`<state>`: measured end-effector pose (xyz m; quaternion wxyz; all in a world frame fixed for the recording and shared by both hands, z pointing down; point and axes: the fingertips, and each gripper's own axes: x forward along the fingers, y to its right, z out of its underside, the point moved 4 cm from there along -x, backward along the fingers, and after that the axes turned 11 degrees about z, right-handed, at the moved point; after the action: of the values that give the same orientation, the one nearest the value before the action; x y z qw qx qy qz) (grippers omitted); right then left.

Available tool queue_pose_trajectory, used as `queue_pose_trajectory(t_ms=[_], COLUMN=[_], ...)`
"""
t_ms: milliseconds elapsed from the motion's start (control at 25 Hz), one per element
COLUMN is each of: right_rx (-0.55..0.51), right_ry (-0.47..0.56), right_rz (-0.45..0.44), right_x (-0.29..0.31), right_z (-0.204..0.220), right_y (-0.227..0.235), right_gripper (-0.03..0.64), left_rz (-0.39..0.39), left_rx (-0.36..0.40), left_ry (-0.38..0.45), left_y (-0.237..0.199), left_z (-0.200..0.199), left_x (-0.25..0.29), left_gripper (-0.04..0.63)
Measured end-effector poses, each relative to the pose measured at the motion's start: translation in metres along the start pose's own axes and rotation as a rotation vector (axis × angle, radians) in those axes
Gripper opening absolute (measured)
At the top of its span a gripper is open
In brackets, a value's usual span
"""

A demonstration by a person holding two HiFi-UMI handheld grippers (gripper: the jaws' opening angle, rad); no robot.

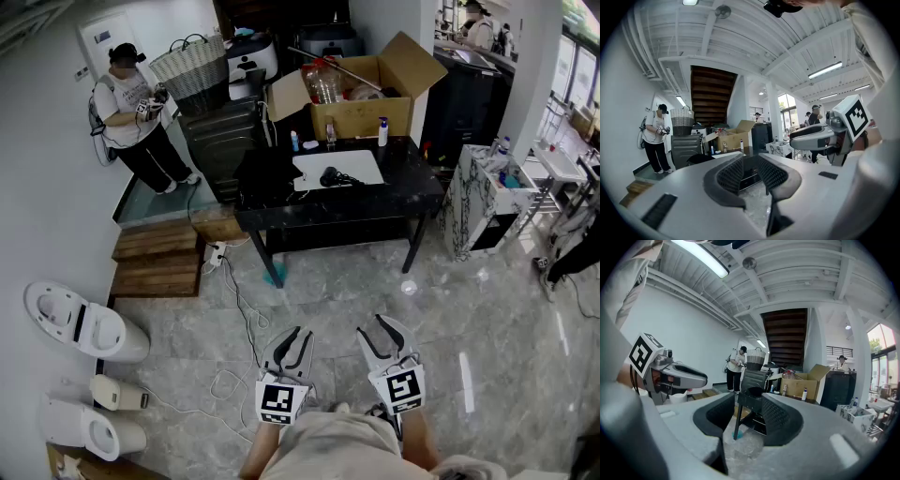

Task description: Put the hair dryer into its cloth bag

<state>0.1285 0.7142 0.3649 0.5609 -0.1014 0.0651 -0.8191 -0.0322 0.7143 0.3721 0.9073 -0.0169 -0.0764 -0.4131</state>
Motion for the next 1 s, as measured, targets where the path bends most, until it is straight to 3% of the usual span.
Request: queue_pose_trajectory(t_ms=[480,1000], right_rx=[0.07,0.094], right_ry=[-0.009,-0.078], right_rz=[-0.008,0.031], right_x=[0.026,0.121], right_z=[0.002,-0.003], right_y=[0.002,0.001], right_gripper=[0.181,0.181], left_rz=[-0.022,0.009], left_rx=[0.016,0.026], left_ry=[-0.005,-0.014], left_y=[-0.016,-0.106], left_z=[-0.006,-0.005], left_x=[0.016,0.064], left_gripper=[0.094,0.094])
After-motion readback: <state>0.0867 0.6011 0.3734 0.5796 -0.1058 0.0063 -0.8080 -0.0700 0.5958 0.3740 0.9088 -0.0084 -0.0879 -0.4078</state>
